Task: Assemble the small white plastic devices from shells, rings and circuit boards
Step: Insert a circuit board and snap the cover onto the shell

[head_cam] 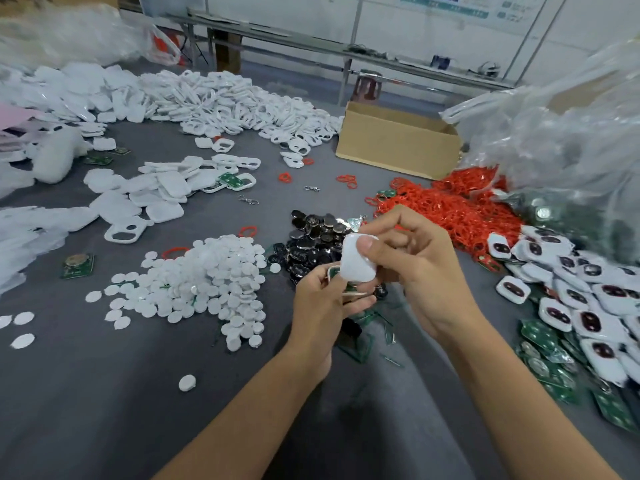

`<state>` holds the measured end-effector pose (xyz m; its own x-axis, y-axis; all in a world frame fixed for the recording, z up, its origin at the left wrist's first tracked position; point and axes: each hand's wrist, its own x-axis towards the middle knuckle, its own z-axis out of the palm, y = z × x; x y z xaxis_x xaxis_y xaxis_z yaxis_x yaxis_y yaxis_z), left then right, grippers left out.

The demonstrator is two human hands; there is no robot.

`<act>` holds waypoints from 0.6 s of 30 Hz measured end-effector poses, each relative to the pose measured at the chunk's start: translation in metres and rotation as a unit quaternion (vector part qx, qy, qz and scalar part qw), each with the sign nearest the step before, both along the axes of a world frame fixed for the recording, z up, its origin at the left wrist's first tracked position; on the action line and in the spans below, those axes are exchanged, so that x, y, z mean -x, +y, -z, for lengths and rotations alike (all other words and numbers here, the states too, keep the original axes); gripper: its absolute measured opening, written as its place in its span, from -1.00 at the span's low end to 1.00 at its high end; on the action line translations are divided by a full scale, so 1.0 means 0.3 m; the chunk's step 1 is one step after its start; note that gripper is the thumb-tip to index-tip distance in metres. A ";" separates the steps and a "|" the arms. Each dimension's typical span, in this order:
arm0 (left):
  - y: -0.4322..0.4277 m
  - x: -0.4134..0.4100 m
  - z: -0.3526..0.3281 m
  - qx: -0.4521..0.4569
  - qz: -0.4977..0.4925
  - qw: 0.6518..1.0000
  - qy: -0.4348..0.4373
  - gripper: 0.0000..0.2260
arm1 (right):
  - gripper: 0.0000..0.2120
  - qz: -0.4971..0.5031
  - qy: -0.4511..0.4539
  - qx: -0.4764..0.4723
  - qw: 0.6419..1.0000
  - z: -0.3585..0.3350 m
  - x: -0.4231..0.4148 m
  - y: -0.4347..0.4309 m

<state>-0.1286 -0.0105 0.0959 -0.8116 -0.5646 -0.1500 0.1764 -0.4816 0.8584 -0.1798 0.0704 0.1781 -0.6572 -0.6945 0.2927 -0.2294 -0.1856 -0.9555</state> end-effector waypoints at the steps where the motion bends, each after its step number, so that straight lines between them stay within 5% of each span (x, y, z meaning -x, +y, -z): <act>1: -0.003 0.003 0.001 0.004 -0.003 1.000 -0.006 -0.75 | -0.95 -0.003 -0.015 0.002 1.000 0.000 0.001 0.004; 8: -0.022 -0.014 0.000 -0.018 -0.013 1.000 -0.002 -0.80 | -0.90 -0.009 -0.058 0.012 0.998 0.009 0.028 0.025; 18: -0.020 -0.042 -0.065 -0.047 -0.002 0.999 -0.014 -0.79 | -0.80 0.021 0.078 -0.122 0.989 0.040 0.094 0.031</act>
